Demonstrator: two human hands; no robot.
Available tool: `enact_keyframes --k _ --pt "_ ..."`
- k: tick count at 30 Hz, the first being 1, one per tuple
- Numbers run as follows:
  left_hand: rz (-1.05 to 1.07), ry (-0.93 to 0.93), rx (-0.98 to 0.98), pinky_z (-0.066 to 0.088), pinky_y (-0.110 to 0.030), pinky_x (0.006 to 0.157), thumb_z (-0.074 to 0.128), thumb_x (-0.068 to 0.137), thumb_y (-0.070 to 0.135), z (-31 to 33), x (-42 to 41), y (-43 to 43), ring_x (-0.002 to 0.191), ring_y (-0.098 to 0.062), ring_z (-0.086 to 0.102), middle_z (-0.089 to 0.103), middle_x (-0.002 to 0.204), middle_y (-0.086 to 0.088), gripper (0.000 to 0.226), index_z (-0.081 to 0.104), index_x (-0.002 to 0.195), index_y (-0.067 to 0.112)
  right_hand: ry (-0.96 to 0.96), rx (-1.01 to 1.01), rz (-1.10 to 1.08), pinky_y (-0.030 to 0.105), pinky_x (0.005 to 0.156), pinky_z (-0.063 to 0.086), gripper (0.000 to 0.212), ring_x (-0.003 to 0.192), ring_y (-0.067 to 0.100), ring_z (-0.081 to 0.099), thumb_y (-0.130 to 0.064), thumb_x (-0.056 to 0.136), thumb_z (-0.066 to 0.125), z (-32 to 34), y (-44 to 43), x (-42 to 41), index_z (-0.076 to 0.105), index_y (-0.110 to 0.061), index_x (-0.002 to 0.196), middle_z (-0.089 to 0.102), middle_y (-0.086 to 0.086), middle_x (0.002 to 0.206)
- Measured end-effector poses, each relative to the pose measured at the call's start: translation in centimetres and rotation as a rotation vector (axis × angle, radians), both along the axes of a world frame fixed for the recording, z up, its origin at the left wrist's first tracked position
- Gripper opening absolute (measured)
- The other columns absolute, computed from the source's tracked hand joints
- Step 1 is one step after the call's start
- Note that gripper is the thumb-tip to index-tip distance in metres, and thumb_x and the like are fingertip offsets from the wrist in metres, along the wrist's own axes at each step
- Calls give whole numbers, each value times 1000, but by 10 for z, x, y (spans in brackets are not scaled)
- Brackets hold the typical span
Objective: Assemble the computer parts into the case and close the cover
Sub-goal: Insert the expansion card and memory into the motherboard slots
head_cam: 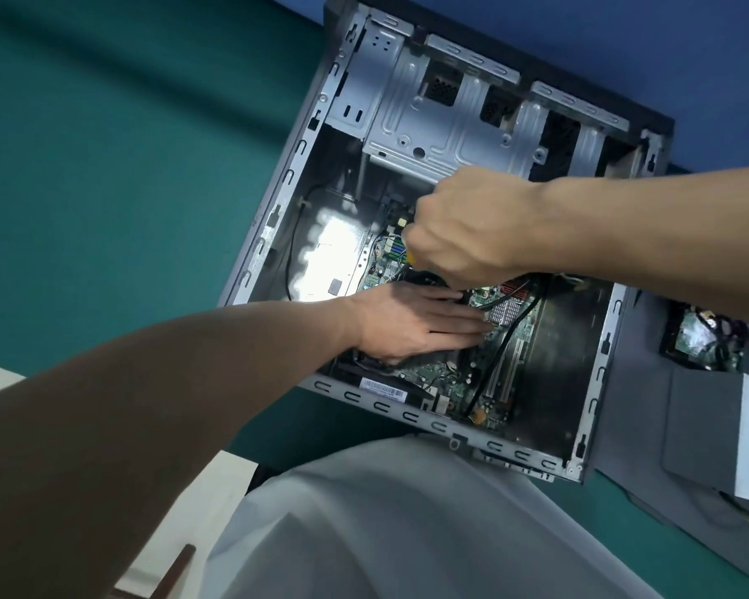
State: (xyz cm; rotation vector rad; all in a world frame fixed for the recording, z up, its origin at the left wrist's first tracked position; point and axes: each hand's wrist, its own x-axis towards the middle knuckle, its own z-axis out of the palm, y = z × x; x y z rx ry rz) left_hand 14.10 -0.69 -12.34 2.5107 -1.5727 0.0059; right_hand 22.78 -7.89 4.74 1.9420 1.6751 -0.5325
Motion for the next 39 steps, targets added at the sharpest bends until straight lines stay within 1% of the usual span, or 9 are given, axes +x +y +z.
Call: enact_keyframes --k 5,7,10,14,21,25,30,36,39 --pt "-2 -44 29 24 -43 118 64 86 17 -2 -2 -2 145 -20 25 32 155 -8 68 35 148 8 492 25 -1327 13 33 25 30 49 15 35 -17 100 46 -9 4 5 43 -5 73 39 4 62" --pt "-12 -33 46 24 -44 118 62 88 17 1 -1 -2 145 -21 25 32 155 -9 67 34 148 8 474 -55 -1173 13 29 26 27 49 16 40 -16 99 50 -5 2 5 45 -6 74 40 4 61" --pt "-13 -38 57 18 -44 120 47 91 9 1 0 -1 144 -23 27 31 156 -9 59 33 148 8 153 -124 -439 25 40 31 10 54 21 44 -14 95 50 2 2 -10 49 -4 93 46 6 65" --pt "24 -32 47 28 -39 117 61 89 6 0 -2 0 143 -22 31 27 155 -7 66 32 148 8 12 33 85 32 50 41 33 58 26 51 -20 102 29 3 5 -15 54 -5 86 43 8 60" --pt "-2 -61 155 7 -42 122 53 88 18 2 -1 0 148 -19 12 12 161 -5 75 17 153 12 272 25 -898 25 46 37 37 58 25 46 -14 96 45 -3 24 -6 39 -9 60 39 5 59" --pt "-10 -15 173 16 -43 120 53 93 20 6 0 -1 148 -18 13 16 161 -4 70 19 153 13 143 -153 -443 27 41 27 15 53 20 40 -17 98 46 7 18 -6 47 -4 92 40 7 65" --pt "-21 71 206 16 -46 120 33 90 15 6 2 -2 149 -23 7 8 162 -6 67 11 154 12 -21 -18 211 33 52 38 41 59 26 44 -20 101 30 7 12 -7 21 -10 63 33 6 58" --pt "14 -61 157 8 -41 121 57 89 14 1 -2 1 148 -21 16 15 161 -5 76 17 153 12 281 64 -850 24 42 25 35 56 24 41 -14 91 48 -5 22 -11 34 -12 59 36 4 60" --pt "7 -81 154 10 -40 122 61 88 23 2 -2 -1 148 -19 17 18 161 -4 78 20 153 14 371 -91 -936 22 41 31 30 51 15 41 -16 96 49 0 19 -1 45 -9 67 43 3 63"
